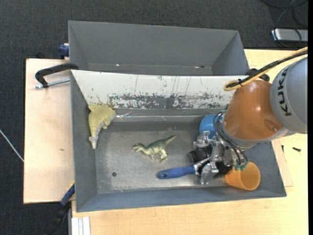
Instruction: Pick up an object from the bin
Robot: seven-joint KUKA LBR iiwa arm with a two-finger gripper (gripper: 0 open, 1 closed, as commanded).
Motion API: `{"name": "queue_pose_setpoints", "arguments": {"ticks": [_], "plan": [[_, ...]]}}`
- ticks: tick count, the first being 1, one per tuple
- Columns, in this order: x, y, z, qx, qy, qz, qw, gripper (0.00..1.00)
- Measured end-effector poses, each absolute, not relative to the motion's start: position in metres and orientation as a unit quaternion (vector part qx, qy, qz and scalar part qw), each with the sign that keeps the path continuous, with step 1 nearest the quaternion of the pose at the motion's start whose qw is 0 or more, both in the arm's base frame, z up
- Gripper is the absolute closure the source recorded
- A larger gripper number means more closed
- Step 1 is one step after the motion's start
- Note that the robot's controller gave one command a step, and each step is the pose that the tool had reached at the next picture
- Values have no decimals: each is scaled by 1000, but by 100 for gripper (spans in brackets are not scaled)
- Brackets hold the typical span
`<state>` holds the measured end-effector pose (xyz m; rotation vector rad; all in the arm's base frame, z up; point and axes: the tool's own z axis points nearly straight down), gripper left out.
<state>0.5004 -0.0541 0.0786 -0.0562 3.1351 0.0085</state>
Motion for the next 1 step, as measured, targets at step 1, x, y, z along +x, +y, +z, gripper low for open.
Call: {"name": "queue_pose_setpoints", "arguments": {"ticks": [1], "plan": [[501, -53, 81, -19, 1000, 1, 0, 0]]}}
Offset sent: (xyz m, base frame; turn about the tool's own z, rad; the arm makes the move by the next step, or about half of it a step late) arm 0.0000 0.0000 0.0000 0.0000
